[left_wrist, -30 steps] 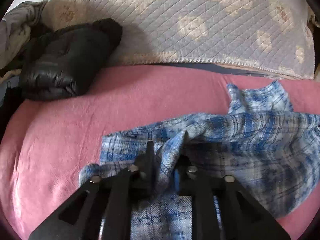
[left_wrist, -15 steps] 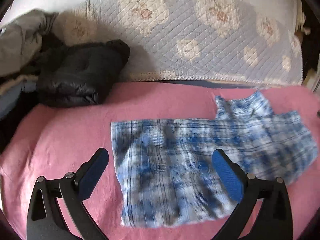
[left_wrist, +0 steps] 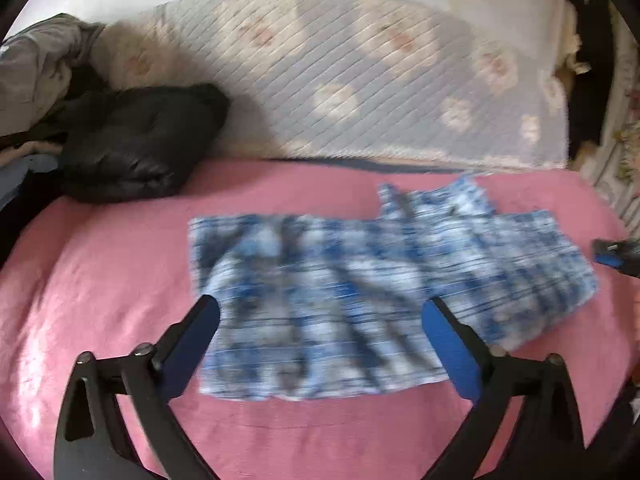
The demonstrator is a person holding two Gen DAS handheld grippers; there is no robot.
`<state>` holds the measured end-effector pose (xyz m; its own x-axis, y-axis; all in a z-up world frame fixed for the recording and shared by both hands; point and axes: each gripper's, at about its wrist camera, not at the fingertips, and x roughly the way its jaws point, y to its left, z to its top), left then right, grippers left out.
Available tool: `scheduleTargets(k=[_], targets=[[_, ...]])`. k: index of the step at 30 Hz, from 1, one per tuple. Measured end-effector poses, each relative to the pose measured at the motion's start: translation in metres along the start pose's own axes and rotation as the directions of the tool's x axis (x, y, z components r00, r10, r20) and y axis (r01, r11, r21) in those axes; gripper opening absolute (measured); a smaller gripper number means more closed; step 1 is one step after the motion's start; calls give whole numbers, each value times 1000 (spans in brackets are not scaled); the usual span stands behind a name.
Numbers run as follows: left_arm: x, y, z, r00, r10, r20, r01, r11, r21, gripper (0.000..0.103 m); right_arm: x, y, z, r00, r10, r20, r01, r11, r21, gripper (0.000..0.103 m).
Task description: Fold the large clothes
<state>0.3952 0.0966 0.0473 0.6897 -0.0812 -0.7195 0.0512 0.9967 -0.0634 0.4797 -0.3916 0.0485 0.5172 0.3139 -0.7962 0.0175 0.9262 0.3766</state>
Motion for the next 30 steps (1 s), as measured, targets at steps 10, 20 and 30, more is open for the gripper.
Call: scheduleTargets(k=[10, 20, 30], targets=[[56, -46, -9, 970, -221, -99, 223, 975, 12, 30, 49, 66, -36, 993, -53, -108, 22, 963, -270, 28], [84, -75, -35, 976, -78, -204, 96, 992, 82, 24, 66, 68, -51, 958, -181, -224, 97, 934, -343, 27], [90, -94, -42, 940, -216, -265, 235, 971, 43, 0, 26, 70, -36, 980, -195, -33, 174, 927, -331, 27]])
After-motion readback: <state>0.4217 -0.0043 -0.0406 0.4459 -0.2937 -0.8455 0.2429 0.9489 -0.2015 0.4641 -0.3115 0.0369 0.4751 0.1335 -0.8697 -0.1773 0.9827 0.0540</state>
